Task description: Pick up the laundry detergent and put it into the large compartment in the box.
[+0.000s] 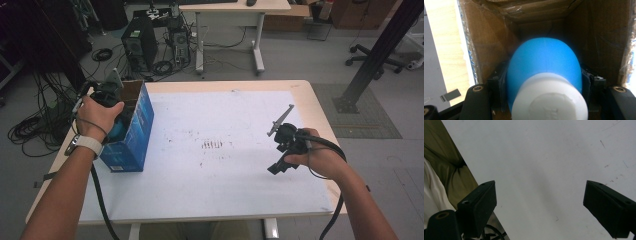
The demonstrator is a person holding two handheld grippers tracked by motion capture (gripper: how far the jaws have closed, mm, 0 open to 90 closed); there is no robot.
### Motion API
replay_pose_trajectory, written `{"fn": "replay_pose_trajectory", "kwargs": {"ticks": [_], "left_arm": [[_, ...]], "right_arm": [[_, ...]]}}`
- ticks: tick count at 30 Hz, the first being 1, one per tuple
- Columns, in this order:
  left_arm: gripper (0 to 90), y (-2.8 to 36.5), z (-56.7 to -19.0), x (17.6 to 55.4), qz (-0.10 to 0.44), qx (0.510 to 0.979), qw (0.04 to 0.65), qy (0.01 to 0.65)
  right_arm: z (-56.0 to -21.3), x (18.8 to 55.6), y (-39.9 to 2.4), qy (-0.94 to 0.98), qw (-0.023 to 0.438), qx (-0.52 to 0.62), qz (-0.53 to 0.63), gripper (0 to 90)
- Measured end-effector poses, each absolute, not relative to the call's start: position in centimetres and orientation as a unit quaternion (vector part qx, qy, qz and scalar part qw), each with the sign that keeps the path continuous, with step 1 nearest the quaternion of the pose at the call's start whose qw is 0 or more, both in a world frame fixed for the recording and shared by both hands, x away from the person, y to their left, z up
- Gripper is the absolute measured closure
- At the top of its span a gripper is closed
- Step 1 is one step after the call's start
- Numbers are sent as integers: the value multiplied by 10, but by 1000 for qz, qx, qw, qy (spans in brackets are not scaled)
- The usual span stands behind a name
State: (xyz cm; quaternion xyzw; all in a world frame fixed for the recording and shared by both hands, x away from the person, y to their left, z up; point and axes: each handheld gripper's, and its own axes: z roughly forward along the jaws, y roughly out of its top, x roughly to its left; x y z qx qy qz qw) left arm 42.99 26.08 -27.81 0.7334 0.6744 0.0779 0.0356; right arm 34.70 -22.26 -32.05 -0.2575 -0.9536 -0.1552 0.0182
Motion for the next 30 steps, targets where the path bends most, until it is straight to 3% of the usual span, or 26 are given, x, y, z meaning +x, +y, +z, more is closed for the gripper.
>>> {"fn": "replay_pose_trajectory", "kwargs": {"ticks": [30], "left_arm": [[288, 267, -280, 432, 55, 738, 41, 671]], "right_arm": [[-325, 347, -220, -954, 24, -257, -151, 117]]}}
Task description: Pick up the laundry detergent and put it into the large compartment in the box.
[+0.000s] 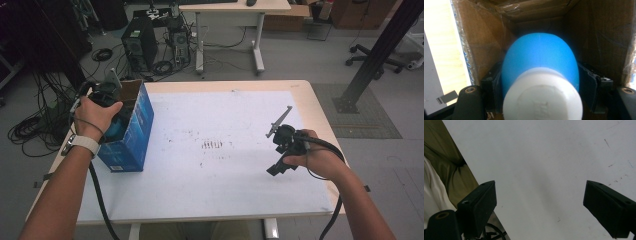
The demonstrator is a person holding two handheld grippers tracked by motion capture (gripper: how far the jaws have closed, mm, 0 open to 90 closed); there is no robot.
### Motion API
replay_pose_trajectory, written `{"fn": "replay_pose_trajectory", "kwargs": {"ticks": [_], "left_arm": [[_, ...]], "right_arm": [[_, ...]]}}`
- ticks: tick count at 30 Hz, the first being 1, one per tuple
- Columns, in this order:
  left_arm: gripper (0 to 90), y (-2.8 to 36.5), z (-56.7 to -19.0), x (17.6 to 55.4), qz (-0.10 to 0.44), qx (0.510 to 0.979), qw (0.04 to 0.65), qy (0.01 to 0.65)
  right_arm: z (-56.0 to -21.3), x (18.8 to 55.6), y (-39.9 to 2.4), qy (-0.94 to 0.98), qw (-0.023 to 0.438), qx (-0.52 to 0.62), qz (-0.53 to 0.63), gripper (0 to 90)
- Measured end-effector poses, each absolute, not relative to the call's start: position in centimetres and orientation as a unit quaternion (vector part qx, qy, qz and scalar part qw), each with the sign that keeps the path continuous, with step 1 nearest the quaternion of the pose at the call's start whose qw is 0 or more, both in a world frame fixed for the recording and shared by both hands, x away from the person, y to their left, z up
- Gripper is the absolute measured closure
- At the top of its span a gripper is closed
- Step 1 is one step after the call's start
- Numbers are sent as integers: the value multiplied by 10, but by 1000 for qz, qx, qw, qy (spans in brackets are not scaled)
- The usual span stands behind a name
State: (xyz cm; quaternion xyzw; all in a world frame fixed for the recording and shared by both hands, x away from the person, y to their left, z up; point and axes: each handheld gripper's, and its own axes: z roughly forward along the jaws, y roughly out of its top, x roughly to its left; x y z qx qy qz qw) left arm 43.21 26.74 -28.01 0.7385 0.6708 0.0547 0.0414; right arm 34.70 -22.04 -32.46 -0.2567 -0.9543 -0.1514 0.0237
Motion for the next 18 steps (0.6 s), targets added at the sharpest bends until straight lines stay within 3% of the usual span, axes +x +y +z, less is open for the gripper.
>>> {"fn": "replay_pose_trajectory", "kwargs": {"ticks": [18], "left_arm": [[237, 267, -280, 433, 49, 741, 40, 668]], "right_arm": [[-326, 345, -222, -954, 25, -256, -153, 117]]}}
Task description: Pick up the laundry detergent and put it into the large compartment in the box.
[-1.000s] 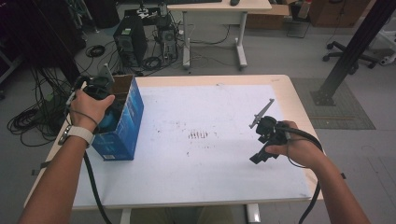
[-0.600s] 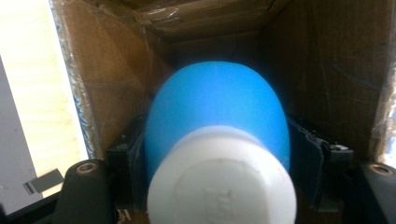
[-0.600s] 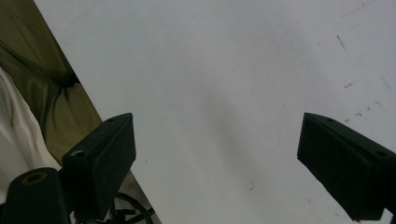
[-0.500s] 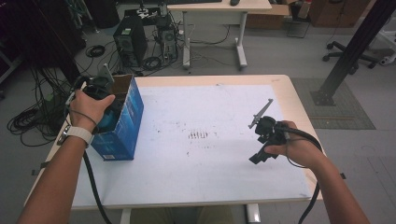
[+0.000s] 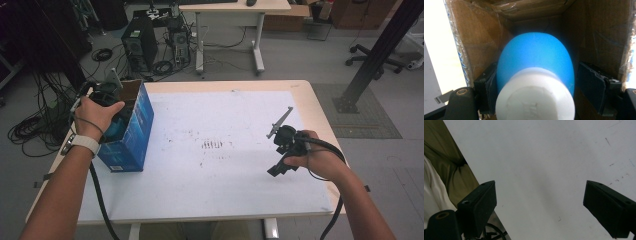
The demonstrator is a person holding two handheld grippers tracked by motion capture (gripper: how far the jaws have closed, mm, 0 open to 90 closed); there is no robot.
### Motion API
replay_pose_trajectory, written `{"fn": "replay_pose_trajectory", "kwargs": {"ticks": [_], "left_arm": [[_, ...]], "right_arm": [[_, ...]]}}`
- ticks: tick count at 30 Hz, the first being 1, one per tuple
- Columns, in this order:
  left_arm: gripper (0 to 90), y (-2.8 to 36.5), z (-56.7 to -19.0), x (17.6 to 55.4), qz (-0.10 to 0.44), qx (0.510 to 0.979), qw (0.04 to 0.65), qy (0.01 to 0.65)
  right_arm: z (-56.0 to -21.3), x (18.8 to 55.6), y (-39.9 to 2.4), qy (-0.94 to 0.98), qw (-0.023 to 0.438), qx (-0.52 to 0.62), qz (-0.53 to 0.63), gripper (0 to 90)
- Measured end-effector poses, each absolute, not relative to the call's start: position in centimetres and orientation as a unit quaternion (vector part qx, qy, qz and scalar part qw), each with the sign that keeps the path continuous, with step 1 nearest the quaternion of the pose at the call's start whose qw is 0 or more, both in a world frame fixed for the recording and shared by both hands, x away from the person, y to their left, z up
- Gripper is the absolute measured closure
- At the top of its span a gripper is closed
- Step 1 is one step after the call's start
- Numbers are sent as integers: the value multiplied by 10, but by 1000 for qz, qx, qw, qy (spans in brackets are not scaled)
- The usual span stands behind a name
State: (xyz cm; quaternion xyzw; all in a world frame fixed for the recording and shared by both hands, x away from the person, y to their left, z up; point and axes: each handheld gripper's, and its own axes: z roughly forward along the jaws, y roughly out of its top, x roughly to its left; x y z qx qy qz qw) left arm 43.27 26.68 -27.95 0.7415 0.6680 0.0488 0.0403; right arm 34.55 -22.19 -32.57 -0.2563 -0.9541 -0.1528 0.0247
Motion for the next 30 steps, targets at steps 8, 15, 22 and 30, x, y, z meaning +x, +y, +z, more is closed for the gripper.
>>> {"fn": "replay_pose_trajectory", "kwargs": {"ticks": [8, 15, 22, 30], "left_arm": [[232, 266, -279, 432, 47, 744, 41, 665], [227, 265, -274, 432, 54, 746, 42, 663], [218, 263, -269, 431, 60, 748, 40, 660], [173, 264, -262, 429, 59, 747, 52, 660]], "right_arm": [[-326, 345, -222, -954, 24, -255, -154, 117], [-326, 345, -221, -955, 24, -253, -153, 117], [-325, 345, -221, -955, 23, -252, -154, 117], [-325, 344, -221, -955, 22, -253, -155, 117]]}}
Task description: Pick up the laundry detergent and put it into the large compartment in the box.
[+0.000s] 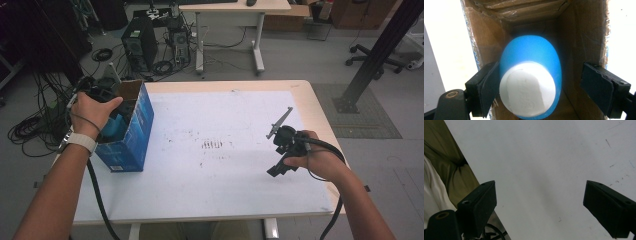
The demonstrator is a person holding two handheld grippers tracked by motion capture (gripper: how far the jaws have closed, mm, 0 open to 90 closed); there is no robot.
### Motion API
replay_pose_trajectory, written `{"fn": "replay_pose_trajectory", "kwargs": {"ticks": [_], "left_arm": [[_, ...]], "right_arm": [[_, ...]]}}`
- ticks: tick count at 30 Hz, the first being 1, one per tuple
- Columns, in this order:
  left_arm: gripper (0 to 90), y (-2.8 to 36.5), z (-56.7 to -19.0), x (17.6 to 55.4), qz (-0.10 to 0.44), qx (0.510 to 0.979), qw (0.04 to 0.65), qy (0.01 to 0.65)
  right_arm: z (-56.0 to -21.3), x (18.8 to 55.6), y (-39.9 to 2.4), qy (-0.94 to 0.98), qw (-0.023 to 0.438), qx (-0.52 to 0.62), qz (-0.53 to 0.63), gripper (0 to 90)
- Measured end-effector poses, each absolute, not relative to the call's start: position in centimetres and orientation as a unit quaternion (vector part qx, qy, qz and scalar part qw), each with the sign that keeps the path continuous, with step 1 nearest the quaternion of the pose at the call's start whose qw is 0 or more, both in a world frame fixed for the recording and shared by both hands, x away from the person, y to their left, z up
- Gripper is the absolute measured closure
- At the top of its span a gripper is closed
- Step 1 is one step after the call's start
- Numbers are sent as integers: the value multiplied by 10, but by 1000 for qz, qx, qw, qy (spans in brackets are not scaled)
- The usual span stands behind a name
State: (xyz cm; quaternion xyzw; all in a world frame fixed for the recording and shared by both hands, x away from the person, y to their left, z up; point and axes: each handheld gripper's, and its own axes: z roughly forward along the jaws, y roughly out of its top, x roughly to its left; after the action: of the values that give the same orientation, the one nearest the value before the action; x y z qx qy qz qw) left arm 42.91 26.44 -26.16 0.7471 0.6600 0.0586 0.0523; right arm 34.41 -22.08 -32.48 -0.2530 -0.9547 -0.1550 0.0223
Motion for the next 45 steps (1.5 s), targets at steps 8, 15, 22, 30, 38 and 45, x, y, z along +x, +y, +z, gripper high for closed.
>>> {"fn": "replay_pose_trajectory", "kwargs": {"ticks": [8, 15, 22, 30, 38, 45], "left_arm": [[134, 265, -253, 427, 67, 746, 57, 660], [109, 263, -242, 426, 71, 748, 61, 657], [107, 264, -230, 425, 85, 743, 58, 662], [103, 257, -214, 425, 99, 752, 55, 650], [102, 249, -201, 424, 107, 752, 62, 648], [102, 241, -186, 423, 107, 749, 75, 649]], "right_arm": [[-322, 343, -222, -955, 20, -253, -155, 117], [-322, 343, -221, -955, 19, -252, -156, 117], [-321, 342, -222, -955, 18, -253, -156, 117], [-318, 342, -222, -955, 17, -254, -155, 117], [-318, 342, -222, -955, 16, -252, -156, 117], [-317, 341, -223, -955, 15, -253, -156, 117]]}}
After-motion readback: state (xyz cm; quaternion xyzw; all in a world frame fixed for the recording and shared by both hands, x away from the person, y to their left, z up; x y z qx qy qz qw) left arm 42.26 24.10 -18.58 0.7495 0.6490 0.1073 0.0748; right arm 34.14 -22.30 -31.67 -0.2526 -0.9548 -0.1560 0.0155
